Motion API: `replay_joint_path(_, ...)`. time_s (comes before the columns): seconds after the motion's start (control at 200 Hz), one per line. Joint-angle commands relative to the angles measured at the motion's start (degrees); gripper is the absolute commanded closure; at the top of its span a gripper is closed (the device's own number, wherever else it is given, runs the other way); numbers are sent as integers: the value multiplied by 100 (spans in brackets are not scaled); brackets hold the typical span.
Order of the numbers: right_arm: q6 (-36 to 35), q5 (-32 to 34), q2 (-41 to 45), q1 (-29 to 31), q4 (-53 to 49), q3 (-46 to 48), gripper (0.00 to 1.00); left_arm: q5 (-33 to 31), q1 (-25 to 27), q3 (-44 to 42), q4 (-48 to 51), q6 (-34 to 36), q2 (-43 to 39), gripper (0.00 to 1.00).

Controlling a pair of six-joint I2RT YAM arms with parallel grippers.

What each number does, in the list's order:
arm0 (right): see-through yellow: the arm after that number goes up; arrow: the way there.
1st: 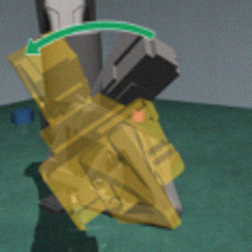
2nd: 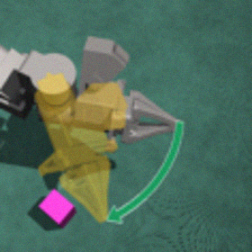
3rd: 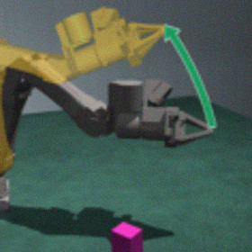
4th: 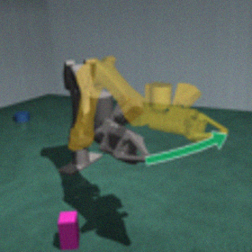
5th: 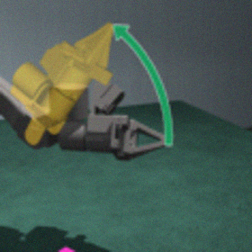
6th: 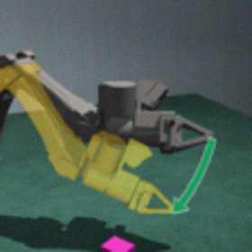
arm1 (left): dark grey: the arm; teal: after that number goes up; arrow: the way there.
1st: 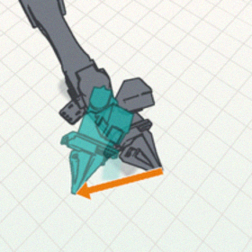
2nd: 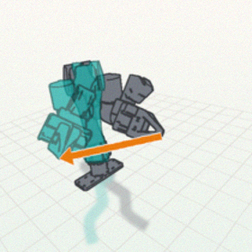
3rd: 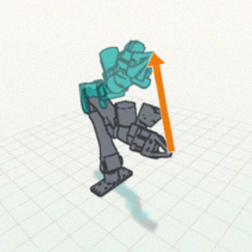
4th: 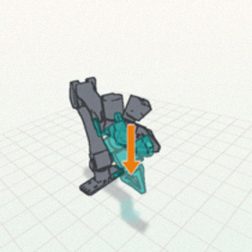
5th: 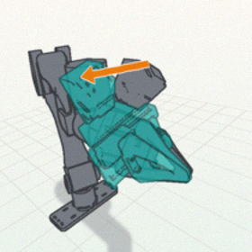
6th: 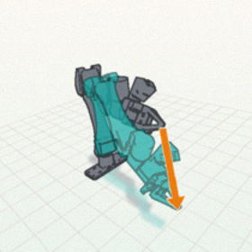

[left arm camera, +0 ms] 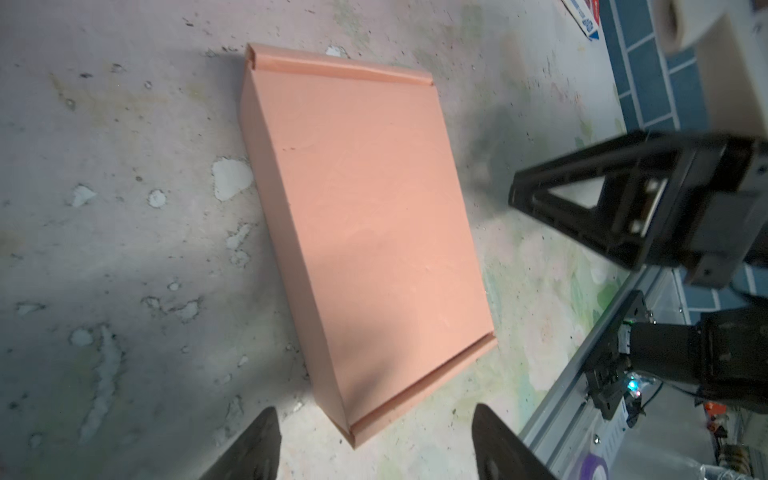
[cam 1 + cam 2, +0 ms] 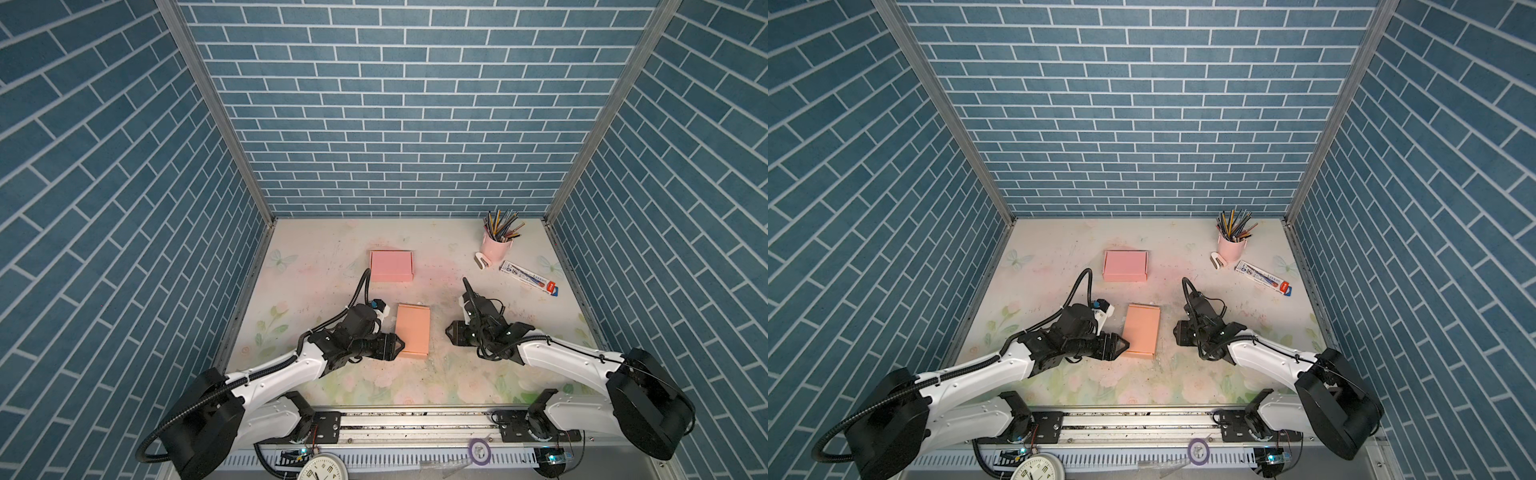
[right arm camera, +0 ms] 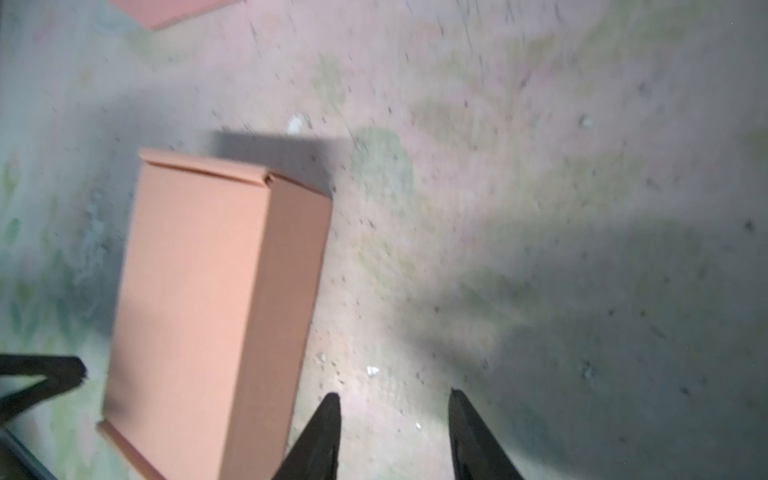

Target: Fold the paper box

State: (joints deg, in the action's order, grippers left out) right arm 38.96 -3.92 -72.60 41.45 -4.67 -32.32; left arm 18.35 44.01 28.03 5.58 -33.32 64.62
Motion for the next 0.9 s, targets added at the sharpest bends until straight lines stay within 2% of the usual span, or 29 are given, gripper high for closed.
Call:
replay_joint_path(0.0, -441, -135, -234, -160, -27, -414, 51, -226, 192, 168, 568, 163, -217, 25)
replay_joint_path(0.375, -1011, -712, -1675, -310, 0, -2009, 40, 7, 1005, -64, 459, 10, -713, 18)
replay_joint_path(0.715, -1214, -1226, -2763, -307, -4, -2856, 40, 81, 1586, -137, -393, -122, -170, 15)
replay_joint_path(0.895, -1211, -1433, -3002, -304, 61, -2973, 42, 70, 1604, -342, -946, -284, 179, 15)
